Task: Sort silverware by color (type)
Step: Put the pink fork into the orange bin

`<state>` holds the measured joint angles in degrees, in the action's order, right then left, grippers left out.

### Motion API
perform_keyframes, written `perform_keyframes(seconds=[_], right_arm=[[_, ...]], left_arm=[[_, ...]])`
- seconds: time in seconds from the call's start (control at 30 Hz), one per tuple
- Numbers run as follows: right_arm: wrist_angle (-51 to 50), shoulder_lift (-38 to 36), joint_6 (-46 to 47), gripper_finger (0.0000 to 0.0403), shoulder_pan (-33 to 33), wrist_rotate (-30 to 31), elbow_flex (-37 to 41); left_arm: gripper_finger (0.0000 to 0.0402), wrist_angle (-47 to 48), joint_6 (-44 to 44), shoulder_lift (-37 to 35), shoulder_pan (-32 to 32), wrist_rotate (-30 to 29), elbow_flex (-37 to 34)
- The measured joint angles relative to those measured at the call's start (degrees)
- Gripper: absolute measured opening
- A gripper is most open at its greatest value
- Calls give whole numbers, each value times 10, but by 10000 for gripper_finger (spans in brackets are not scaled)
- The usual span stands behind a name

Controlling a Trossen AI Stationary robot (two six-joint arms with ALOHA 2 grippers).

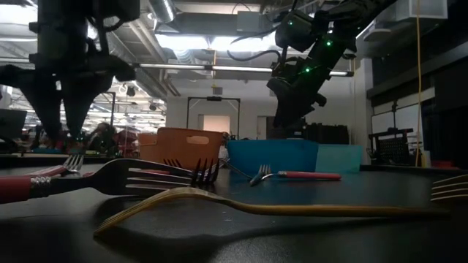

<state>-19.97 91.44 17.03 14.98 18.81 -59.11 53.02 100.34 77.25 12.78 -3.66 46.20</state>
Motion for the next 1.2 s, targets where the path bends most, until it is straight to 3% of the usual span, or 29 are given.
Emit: perform_keyframes(seconds=[0.6, 1.2], right_arm=[[0, 0, 0, 154, 0, 0, 0], [1, 0, 0, 154, 0, 0, 0]], left_arm=[[127, -124, 46, 0, 0, 3, -83], [128, -177, 61, 0, 0, 3, -121]])
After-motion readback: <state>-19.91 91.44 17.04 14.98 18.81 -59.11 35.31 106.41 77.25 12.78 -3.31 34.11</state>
